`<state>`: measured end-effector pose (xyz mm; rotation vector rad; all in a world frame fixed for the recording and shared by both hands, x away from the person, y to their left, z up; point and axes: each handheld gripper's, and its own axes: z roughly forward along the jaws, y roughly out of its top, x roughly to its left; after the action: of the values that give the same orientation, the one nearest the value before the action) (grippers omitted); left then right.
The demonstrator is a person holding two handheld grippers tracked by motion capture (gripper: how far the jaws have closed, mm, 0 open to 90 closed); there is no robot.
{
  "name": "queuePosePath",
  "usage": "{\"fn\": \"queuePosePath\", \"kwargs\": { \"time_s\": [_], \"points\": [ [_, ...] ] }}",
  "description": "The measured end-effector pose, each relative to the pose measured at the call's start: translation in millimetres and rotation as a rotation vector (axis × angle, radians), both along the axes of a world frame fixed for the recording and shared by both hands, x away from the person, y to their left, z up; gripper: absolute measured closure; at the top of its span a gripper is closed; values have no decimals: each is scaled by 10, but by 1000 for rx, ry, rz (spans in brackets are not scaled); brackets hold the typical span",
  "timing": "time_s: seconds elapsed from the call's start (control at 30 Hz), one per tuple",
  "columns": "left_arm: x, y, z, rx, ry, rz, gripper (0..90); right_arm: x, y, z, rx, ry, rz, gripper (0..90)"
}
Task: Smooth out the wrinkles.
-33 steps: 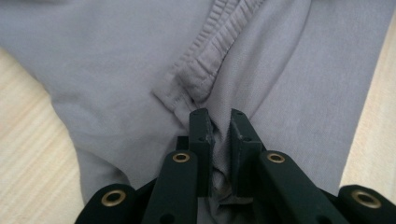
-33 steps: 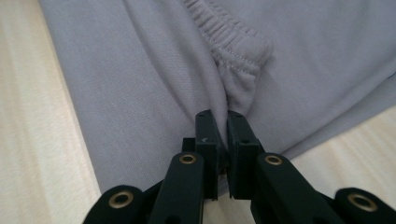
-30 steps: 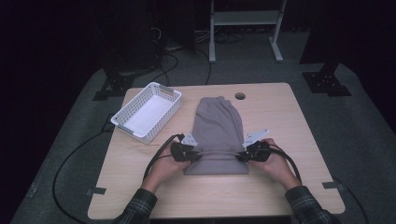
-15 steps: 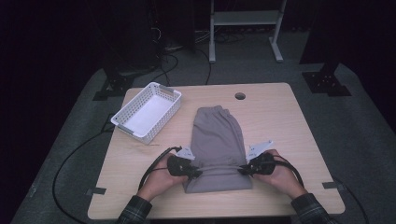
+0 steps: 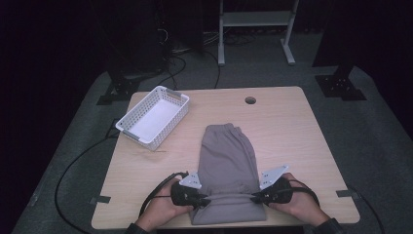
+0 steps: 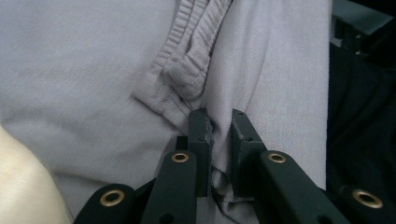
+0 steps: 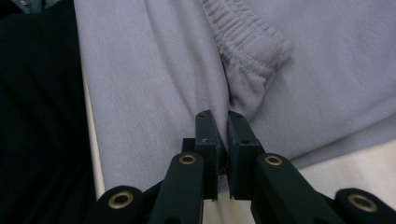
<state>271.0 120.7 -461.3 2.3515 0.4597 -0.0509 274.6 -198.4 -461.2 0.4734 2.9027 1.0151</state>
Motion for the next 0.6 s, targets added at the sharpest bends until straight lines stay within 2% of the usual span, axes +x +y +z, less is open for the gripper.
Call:
{"fn": "queuePosePath", "kwargs": {
  "time_s": [0.07,0.1,0.13,0.17,0.2,0.27,0.3,0.33,0.37,0.4,0.43,0.47,0.5,0.53,0.57,0.6],
  "points": [
    [-22,12,108,-10,-17,-11,814,-22,3,67,15,-7,8,839],
    [-22,12,108,-10,-17,-11,815,-25,0,113,24,-15,7,839],
    [-17,24,220,-38,-36,-10,815,-22,-10,163,39,-26,8,839],
    [-17,24,220,-38,-36,-10,815,-22,-10,163,39,-26,8,839],
    [-1,35,283,-48,-52,-10,815,-5,-32,269,68,-43,-3,839],
    [45,54,407,-77,-78,-2,814,15,-46,320,80,-54,-9,839],
    [100,72,527,-91,-112,12,814,65,-72,422,107,-73,-21,839],
    [100,72,527,-91,-112,12,814,65,-72,422,107,-73,-21,839],
    [157,88,645,-109,-143,24,814,116,-97,530,129,-100,-31,839],
    [157,88,645,-109,-143,24,814,138,-104,592,142,-110,-39,839],
    [184,92,705,-118,-161,33,814,138,-104,592,142,-110,-39,839],
    [213,97,769,-125,-177,38,813,192,-121,731,161,-144,-48,839],
    [243,101,832,-135,-193,46,813,192,-121,731,161,-144,-48,839],
    [274,109,897,-144,-208,54,813,219,-127,804,170,-158,-53,839],
    [342,120,1017,-154,-233,76,812,281,-126,941,180,-188,-58,839],
    [342,120,1017,-154,-233,76,812,314,-123,1004,183,-202,-60,839]
  ]
}}
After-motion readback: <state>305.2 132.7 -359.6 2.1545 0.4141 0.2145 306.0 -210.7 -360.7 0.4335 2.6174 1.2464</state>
